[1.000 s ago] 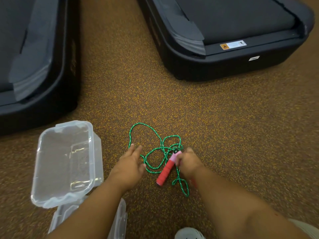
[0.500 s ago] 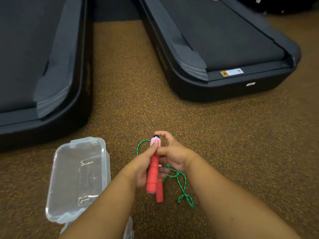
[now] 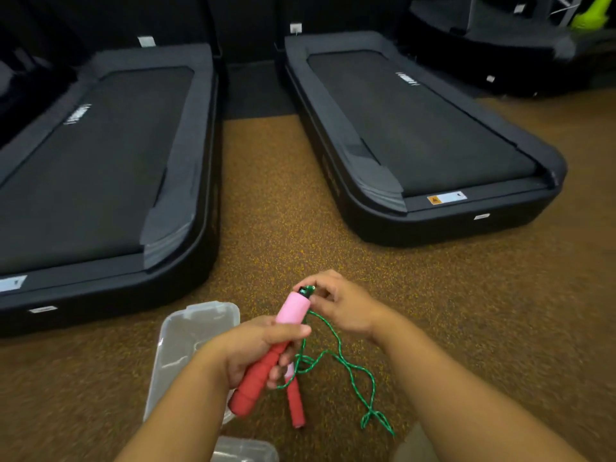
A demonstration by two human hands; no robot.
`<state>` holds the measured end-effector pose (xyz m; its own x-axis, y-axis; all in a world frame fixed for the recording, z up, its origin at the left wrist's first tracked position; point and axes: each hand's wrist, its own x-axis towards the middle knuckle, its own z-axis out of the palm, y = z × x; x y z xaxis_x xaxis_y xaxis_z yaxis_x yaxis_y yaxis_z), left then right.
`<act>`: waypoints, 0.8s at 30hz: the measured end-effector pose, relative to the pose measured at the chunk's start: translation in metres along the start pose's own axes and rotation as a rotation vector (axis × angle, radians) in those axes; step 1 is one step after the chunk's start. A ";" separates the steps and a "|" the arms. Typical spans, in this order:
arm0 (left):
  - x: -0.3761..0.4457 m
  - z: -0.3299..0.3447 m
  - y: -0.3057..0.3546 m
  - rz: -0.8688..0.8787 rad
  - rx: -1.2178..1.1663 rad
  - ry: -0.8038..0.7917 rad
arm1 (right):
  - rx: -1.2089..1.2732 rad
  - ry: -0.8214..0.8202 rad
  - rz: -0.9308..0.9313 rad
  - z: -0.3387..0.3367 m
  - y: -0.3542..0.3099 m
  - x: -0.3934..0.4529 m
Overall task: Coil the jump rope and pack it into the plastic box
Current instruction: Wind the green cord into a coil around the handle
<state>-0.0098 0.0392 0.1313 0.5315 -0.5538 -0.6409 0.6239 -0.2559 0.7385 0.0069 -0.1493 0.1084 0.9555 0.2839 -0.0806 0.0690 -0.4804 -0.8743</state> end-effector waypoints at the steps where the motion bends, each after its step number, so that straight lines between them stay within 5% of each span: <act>1: -0.005 0.005 -0.001 0.003 0.013 -0.005 | 0.025 -0.015 -0.002 0.005 0.001 -0.005; 15: -0.090 0.065 0.007 0.259 -0.199 0.013 | 0.026 0.214 -0.206 0.007 -0.079 -0.073; 24: -0.119 0.089 0.003 0.391 -0.322 -0.289 | 0.064 0.169 -0.258 -0.001 -0.110 -0.100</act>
<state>-0.1221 0.0333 0.2283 0.6075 -0.7640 -0.2171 0.5799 0.2399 0.7785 -0.0962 -0.1253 0.2130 0.9433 0.2453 0.2235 0.3020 -0.3553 -0.8846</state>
